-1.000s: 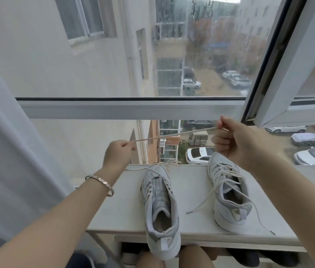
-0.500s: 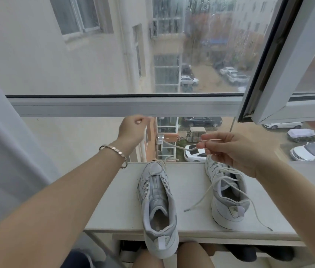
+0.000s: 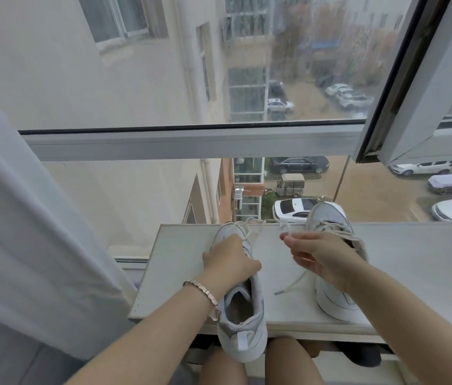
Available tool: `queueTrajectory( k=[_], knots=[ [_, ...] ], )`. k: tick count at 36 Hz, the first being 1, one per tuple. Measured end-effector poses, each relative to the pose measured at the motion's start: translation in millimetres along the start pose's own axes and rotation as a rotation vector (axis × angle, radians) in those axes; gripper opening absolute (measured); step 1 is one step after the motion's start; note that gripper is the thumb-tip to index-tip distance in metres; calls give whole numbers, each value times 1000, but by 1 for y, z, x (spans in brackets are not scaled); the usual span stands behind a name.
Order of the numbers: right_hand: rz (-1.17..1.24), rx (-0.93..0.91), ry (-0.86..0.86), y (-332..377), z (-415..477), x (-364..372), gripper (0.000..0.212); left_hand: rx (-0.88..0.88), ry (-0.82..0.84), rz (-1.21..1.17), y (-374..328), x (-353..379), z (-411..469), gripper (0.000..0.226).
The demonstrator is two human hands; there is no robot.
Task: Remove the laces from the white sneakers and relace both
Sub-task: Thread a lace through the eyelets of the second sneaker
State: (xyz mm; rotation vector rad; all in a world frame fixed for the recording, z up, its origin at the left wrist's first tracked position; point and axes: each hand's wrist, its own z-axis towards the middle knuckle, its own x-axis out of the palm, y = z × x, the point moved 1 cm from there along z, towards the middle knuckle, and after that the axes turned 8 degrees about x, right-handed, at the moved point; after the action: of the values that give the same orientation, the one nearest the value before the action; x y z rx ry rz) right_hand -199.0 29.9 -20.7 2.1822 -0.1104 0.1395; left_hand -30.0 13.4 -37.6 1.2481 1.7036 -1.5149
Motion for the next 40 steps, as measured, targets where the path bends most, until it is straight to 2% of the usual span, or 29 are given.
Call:
queueTrajectory(
  k=[4,8,11,19,25,29,32,36,40],
  knots=[
    [72,-24,19,-11,1,7,8,25,83,-40,0,-1,-7,20],
    [115,-54,-35,-24,5,11,6,47,12,39,7,2,-19,44],
    [135,-58,-59,-37,10,18,4,59,-64,50,11,8,-24,47],
    [139,-92,-54,-59,27,37,8,95,-61,46,15,7,-28,36],
    [182,-138,-40,-65,30,49,18,147,-196,96,19,9,-35,32],
    [183,-170,-34,-66,33,51,17,81,-306,36,18,11,-35,29],
    [186,-187,-49,-66,35,52,17,47,-325,17,16,13,-34,31],
    [176,-217,-57,-64,37,53,15,41,-371,-18,15,13,-34,21],
    [128,-226,-58,-61,41,51,15,15,-369,-156,17,13,-35,12]
  ],
)
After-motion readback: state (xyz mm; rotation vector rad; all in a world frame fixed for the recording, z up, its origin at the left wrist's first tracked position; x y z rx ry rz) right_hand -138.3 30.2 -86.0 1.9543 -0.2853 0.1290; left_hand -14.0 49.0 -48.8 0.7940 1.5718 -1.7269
